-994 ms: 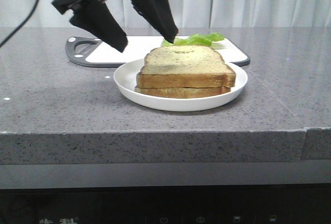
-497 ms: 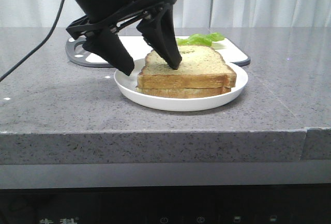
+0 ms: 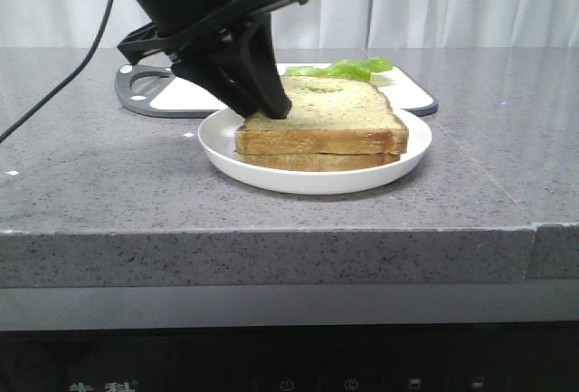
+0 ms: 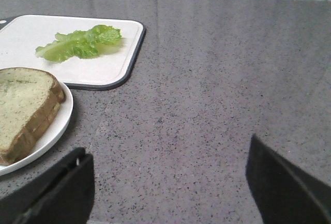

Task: Left arm grabs bread, right arm adds lettuce
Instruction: 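Grasp the top bread slice with the left gripper and lift it away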

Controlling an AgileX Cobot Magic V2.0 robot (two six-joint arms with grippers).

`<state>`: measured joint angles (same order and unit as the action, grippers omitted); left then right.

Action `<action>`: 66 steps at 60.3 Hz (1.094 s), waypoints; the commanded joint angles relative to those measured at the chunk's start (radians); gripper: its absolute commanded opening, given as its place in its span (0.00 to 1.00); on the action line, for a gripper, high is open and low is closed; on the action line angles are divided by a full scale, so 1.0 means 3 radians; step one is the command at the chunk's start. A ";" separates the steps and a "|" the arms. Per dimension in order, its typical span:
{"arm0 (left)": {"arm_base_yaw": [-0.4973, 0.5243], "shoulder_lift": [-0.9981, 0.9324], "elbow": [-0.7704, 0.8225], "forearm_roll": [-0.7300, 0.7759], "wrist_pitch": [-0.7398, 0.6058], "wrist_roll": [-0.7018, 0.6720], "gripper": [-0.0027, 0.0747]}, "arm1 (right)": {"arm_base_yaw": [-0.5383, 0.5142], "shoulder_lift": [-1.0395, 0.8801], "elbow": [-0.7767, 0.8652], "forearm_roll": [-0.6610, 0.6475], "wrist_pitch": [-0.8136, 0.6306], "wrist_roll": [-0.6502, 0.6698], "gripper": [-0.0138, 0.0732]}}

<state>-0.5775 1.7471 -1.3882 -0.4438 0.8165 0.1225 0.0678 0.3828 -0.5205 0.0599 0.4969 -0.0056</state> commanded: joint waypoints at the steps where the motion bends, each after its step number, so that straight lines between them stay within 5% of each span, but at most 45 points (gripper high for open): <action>1: -0.0007 -0.0147 -0.0095 -0.0003 -0.0100 -0.0004 0.01 | -0.0019 0.0038 -0.0128 -0.0023 -0.0254 -0.0016 0.86; 66: -0.0001 -0.0992 -0.0095 -0.0160 -0.0453 -0.0004 0.01 | -0.0019 0.0038 -0.0128 -0.0023 -0.0254 -0.0016 0.86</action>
<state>-0.5775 1.5195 -1.3882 -0.4672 0.7460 0.1225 0.0678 0.3828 -0.5205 0.0599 0.4969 -0.0056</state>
